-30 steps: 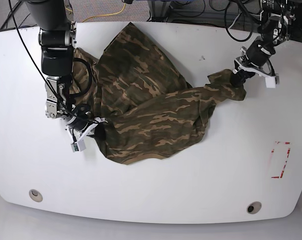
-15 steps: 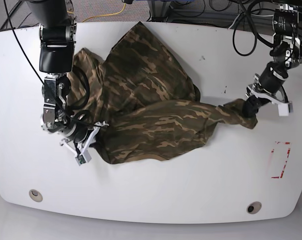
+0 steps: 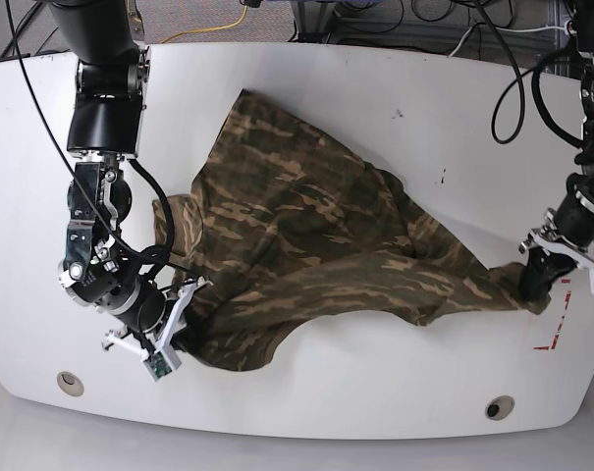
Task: Layout the t-shirt on the table in an organized manner, then fold the t-shirt properly
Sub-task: 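Swing the lifted shirt outward and lay it flat across the table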
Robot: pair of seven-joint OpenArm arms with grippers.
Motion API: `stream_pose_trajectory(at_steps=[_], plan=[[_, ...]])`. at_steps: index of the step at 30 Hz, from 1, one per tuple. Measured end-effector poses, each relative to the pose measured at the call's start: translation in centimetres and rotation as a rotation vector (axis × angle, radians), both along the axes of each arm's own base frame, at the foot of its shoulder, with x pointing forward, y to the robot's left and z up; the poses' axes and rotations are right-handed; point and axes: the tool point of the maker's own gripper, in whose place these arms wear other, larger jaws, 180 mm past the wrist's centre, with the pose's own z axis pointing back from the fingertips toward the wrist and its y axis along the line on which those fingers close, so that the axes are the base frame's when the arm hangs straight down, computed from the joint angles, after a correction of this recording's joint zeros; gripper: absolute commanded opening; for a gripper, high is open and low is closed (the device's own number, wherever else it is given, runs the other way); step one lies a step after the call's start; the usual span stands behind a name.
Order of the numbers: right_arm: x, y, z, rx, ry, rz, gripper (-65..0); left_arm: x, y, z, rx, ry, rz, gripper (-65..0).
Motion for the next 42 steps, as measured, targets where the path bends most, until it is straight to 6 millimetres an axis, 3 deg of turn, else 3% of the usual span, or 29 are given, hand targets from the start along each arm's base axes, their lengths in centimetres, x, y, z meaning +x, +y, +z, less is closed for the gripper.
stream_pose_trajectory(at_steps=[3, 10, 16, 20, 26, 31, 36, 42], plan=[[0.7, 0.4, 2.7, 0.001, -0.067, 0.014, -65.0, 1.1, 0.6, 3.0, 0.024, -0.055, -0.011, -65.0], [2.4, -0.4, 7.4, -0.022, -0.166, 0.007, -65.0, 3.0, 1.9, 12.1, 0.094, -0.234, -0.038, -65.0], [3.8, -0.5, 13.2, -0.032, -0.284, 0.006, -64.8, 3.0, 1.9, 19.3, 0.135, -0.402, -0.113, -65.0], [4.4, -0.2, 17.3, -0.024, -0.371, 0.016, -64.8, 2.9, 2.9, 23.0, 0.14, -0.464, -0.108, -65.0], [4.5, 0.1, 22.0, -0.018, -0.466, 0.022, -64.8, 1.9, 4.1, 28.7, 0.121, -0.578, -0.092, -65.0], [4.4, 0.2, 24.8, -0.028, -0.506, 0.02, -64.8, 1.1, 5.6, 32.1, 0.119, -0.641, -0.068, -65.0], [3.4, 1.0, 27.6, -0.024, -0.58, 0.034, -64.8, 0.4, 7.3, 34.3, 0.139, -0.672, -0.023, -65.0], [2.2, 1.6, 28.5, -0.096, -0.619, 0.006, -64.8, -0.6, 7.9, 35.8, 0.198, -0.688, -0.007, -65.0]])
